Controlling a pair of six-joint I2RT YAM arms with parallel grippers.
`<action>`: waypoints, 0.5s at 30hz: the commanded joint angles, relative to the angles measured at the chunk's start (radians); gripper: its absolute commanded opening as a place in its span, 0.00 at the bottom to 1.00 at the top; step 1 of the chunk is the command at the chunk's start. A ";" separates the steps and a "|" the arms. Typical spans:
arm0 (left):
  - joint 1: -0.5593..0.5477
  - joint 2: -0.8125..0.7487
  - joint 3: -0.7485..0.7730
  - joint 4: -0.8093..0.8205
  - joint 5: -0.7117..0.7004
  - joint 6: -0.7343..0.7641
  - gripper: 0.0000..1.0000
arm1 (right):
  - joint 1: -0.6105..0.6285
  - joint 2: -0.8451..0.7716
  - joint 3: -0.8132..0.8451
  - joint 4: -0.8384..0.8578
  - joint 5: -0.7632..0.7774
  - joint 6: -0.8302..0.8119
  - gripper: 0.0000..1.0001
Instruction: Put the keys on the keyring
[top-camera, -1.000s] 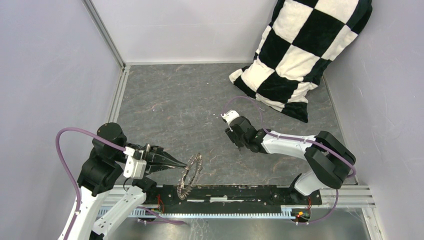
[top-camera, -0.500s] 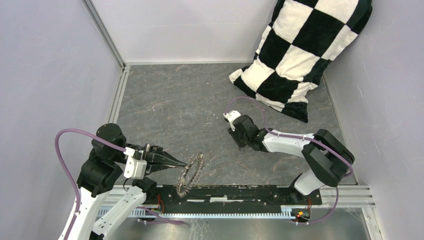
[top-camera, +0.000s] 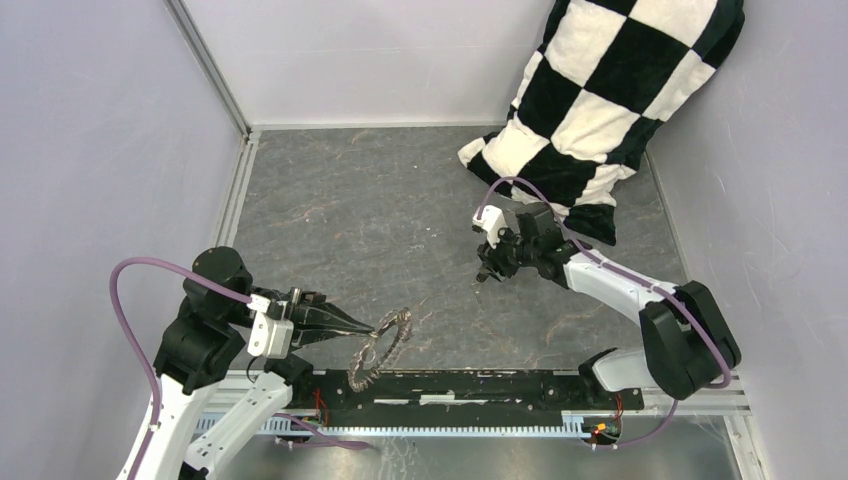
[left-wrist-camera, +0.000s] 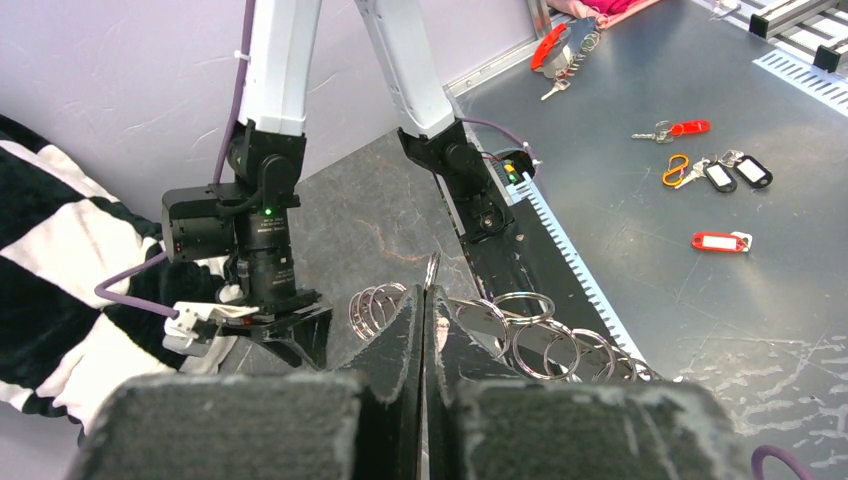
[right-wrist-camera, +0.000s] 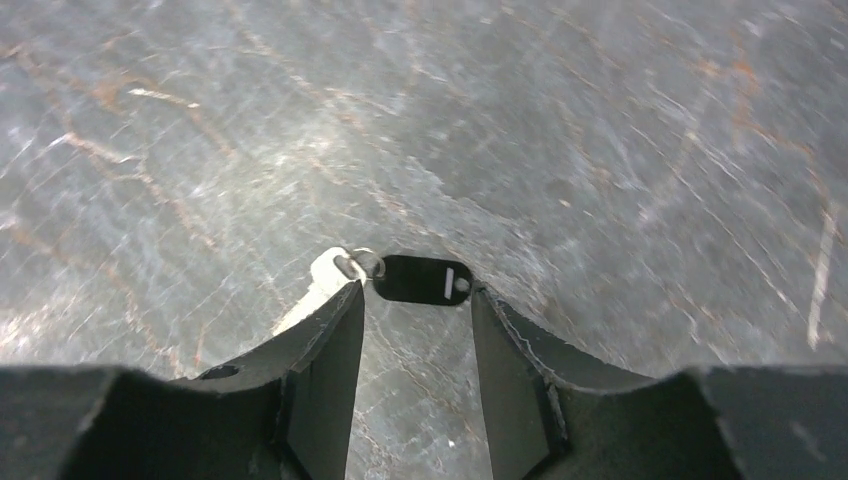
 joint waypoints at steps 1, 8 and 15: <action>-0.003 -0.005 0.011 0.015 0.003 0.027 0.02 | -0.033 0.074 0.018 -0.015 -0.279 -0.191 0.49; -0.002 -0.003 0.012 0.010 0.001 0.028 0.02 | -0.054 0.115 0.047 -0.074 -0.371 -0.328 0.49; -0.003 -0.001 0.018 0.009 -0.003 0.025 0.02 | -0.072 0.199 0.121 -0.133 -0.414 -0.446 0.50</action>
